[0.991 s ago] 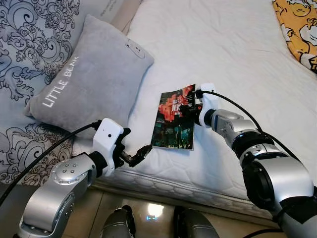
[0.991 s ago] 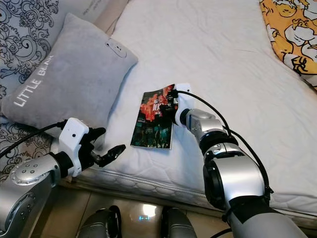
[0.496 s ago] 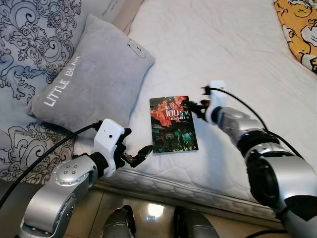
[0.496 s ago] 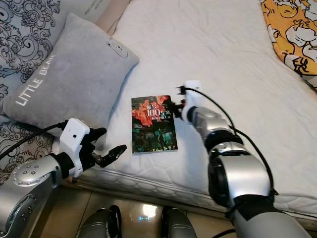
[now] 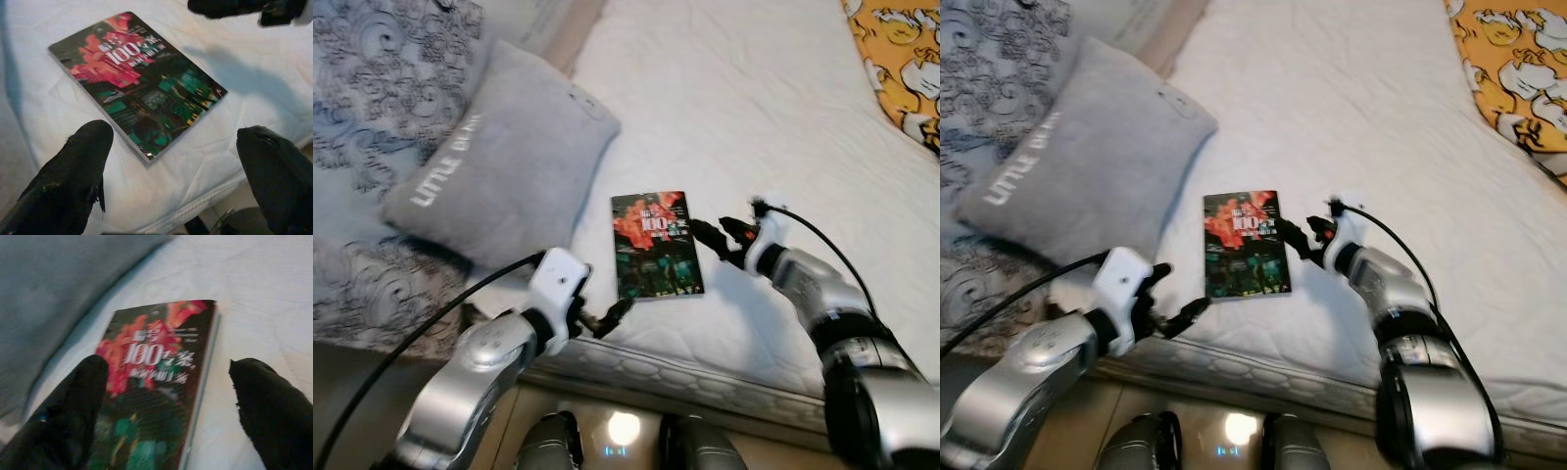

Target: Clean up the room

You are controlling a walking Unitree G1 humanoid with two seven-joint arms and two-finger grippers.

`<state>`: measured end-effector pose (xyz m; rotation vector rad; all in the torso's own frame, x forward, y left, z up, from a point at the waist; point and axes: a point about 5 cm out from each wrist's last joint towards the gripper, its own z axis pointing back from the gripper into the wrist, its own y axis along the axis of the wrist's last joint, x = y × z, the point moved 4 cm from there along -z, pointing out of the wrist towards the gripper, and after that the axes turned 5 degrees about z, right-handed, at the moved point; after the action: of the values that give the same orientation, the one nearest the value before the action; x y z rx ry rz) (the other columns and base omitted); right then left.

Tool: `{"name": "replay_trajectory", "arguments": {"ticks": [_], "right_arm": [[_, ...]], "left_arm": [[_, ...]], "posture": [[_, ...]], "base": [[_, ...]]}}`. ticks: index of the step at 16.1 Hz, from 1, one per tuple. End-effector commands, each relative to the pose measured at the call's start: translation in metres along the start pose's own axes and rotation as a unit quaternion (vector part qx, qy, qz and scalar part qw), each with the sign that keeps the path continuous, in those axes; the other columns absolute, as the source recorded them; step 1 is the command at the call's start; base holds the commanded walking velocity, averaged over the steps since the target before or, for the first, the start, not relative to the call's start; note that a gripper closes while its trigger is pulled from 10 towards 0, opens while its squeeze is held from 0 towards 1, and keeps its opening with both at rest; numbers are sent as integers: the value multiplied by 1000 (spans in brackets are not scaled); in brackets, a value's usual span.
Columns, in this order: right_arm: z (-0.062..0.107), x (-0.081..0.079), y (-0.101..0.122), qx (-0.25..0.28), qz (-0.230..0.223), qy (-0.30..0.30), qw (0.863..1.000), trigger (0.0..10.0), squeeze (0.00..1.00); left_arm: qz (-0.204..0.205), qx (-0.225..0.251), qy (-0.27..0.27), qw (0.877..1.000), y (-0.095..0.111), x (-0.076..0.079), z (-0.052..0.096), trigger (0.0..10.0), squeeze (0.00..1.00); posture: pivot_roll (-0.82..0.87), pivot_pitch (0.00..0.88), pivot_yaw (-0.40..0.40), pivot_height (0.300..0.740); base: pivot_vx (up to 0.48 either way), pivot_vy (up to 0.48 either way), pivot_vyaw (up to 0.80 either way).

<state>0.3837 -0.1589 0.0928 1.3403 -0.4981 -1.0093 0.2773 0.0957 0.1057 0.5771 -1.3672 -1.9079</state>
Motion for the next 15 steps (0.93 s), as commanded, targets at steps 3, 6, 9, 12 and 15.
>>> {"name": "replay_trajectory", "arguments": {"ticks": [3,6,9,12,15], "right_arm": [[26,-3,7,-11,56,46,997,10000,1000],[57,-11,11,-45,105,101,988,10000,1000],[76,-22,16,-78,135,139,978,10000,1000],[89,-32,12,-117,141,168,968,10000,1000],[101,-42,1,-167,139,206,954,10000,1000]], "left_arm": [[-27,-57,-46,997,-23,0,-19,10000,0],[-45,-77,-100,991,-27,7,-44,10000,0],[-50,-85,-159,982,-31,28,-67,10000,0],[-27,-106,-197,974,-40,38,-82,10000,0],[-22,-136,-217,966,-51,40,-89,10000,0]], "posture": [[-73,104,6,740],[-92,95,18,740],[-114,94,23,740],[-126,97,21,740],[-134,101,22,740]], "base": [[0,0,0],[0,0,0],[0,0,0],[0,0,0],[0,0,0]]}}
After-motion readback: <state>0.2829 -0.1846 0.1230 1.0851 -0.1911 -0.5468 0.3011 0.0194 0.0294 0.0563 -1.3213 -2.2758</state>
